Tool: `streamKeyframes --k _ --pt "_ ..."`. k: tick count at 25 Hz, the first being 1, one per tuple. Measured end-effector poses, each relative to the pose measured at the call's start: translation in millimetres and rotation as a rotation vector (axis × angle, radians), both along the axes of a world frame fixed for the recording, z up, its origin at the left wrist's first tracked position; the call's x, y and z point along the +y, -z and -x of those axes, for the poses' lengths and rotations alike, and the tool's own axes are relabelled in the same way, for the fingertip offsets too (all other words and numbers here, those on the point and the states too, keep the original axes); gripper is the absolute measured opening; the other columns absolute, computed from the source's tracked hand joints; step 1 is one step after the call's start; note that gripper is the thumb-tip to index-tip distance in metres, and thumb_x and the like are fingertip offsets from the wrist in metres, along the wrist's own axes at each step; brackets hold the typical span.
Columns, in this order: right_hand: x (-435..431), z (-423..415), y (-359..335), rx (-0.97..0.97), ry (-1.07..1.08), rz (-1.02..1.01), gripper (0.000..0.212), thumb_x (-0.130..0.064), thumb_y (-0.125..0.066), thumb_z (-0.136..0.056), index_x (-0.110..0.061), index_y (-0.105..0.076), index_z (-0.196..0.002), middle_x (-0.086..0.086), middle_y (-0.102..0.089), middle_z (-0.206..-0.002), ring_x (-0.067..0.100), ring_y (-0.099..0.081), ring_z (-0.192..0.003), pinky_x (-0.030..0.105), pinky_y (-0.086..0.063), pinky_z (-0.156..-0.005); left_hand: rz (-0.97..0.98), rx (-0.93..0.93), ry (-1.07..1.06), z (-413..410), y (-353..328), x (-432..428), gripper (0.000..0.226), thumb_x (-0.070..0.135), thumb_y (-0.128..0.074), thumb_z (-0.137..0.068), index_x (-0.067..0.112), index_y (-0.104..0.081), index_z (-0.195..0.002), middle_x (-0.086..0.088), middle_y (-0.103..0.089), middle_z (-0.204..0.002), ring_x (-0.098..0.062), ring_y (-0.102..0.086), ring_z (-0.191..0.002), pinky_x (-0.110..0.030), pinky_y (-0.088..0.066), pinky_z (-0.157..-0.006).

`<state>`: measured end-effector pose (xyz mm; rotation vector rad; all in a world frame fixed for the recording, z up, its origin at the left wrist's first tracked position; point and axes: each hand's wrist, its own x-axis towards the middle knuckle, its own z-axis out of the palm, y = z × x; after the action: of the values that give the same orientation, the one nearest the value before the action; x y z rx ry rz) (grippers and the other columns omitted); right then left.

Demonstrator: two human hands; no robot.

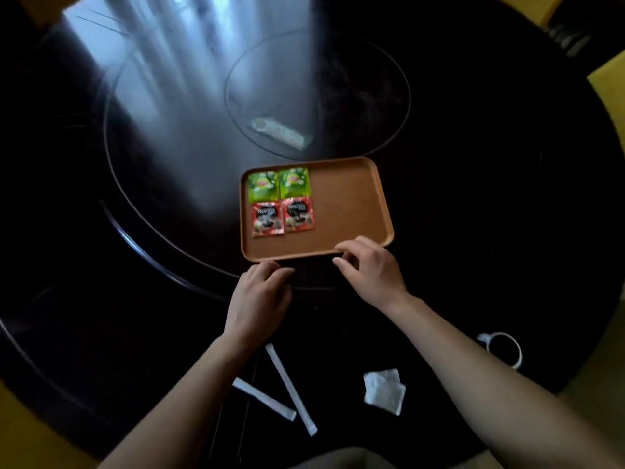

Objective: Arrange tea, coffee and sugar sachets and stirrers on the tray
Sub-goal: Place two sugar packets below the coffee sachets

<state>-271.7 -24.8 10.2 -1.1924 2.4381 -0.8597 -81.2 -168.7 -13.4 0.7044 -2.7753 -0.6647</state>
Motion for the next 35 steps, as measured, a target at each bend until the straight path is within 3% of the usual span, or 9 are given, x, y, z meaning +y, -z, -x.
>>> streamKeyframes --k 5,8,12,15,18,20,23,28,35 --pt "124 -40 16 -0.109 0.052 -0.191 0.017 -0.027 -0.071 -0.087 -0.022 -0.072 -0.103 -0.008 -0.063 -0.089 0.012 -0.064 -0.084 0.030 -0.053 -0.074 -0.107 -0.053 0.137 -40 16 99 0.026 0.026 -0.063 -0.087 0.021 -0.070 -0.112 0.002 -0.064 -0.098 -0.020 -0.060 -0.087 -0.037 -0.052 -0.077" --pt "175 -64 32 -0.188 0.092 -0.364 0.032 -0.038 -0.069 -0.086 -0.027 -0.068 -0.115 -0.012 -0.059 -0.099 0.006 -0.058 -0.090 0.023 -0.048 -0.077 -0.135 -0.140 0.243 -34 24 147 0.030 0.032 -0.062 -0.087 0.024 -0.069 -0.115 0.003 -0.065 -0.098 -0.018 -0.060 -0.087 -0.036 -0.053 -0.076" --pt "199 -92 43 -0.086 -0.019 -0.477 0.044 -0.046 -0.064 -0.083 -0.032 -0.058 -0.125 -0.013 -0.051 -0.110 0.007 -0.050 -0.104 0.026 -0.051 -0.078 -0.157 -0.270 0.271 -14 35 173 0.040 0.035 -0.067 -0.087 0.025 -0.065 -0.125 0.002 -0.062 -0.105 -0.020 -0.057 -0.095 -0.036 -0.051 -0.085" --pt "202 -100 47 -0.038 -0.022 -0.458 0.035 -0.040 -0.068 -0.082 -0.028 -0.059 -0.114 -0.012 -0.051 -0.105 0.007 -0.049 -0.099 0.024 -0.051 -0.070 -0.213 -0.275 0.182 -5 40 175 0.035 0.036 -0.070 -0.087 0.028 -0.069 -0.121 0.004 -0.060 -0.103 -0.017 -0.055 -0.096 -0.033 -0.047 -0.086" --pt "207 -95 46 -0.121 0.061 -0.384 0.011 -0.031 -0.068 -0.084 -0.024 -0.060 -0.088 -0.014 -0.052 -0.092 0.006 -0.052 -0.088 0.025 -0.049 -0.068 -0.234 -0.270 0.133 0 40 177 0.032 0.039 -0.074 -0.084 0.030 -0.072 -0.115 0.005 -0.058 -0.100 -0.016 -0.055 -0.096 -0.032 -0.047 -0.086" --pt "217 -88 44 -0.198 0.154 -0.325 0.008 -0.027 -0.068 -0.084 -0.026 -0.062 -0.078 -0.013 -0.055 -0.085 0.004 -0.056 -0.079 0.023 -0.047 -0.067 -0.211 -0.284 0.126 3 40 180 0.033 0.039 -0.075 -0.083 0.031 -0.072 -0.114 0.006 -0.057 -0.099 -0.015 -0.054 -0.095 -0.031 -0.046 -0.085" --pt "231 -80 38 -0.240 0.254 -0.244 0.007 -0.023 -0.071 -0.084 -0.027 -0.070 -0.078 -0.013 -0.060 -0.085 0.003 -0.059 -0.077 0.015 -0.045 -0.066 -0.151 -0.307 0.133 5 40 188 0.031 0.041 -0.075 -0.082 0.033 -0.070 -0.111 0.010 -0.055 -0.100 -0.012 -0.050 -0.096 -0.027 -0.040 -0.086" --pt "234 -77 29 -0.269 0.369 -0.129 0.010 -0.021 -0.075 -0.083 -0.028 -0.071 -0.078 -0.012 -0.063 -0.085 0.003 -0.061 -0.079 0.019 -0.050 -0.069 -0.132 -0.349 0.071 8 35 200 0.011 0.040 -0.070 -0.086 0.032 -0.071 -0.093 0.013 -0.057 -0.097 -0.011 -0.044 -0.098 -0.024 -0.028 -0.083" --pt "220 -73 24 -0.282 0.415 -0.073 0.012 -0.017 -0.077 -0.082 -0.027 -0.072 -0.078 -0.011 -0.065 -0.084 0.001 -0.062 -0.079 0.014 -0.048 -0.068 -0.208 -0.251 0.022 -1 36 194 0.007 0.034 -0.068 -0.087 0.028 -0.065 -0.084 0.013 -0.066 -0.083 -0.009 -0.053 -0.086 -0.027 -0.032 -0.079"
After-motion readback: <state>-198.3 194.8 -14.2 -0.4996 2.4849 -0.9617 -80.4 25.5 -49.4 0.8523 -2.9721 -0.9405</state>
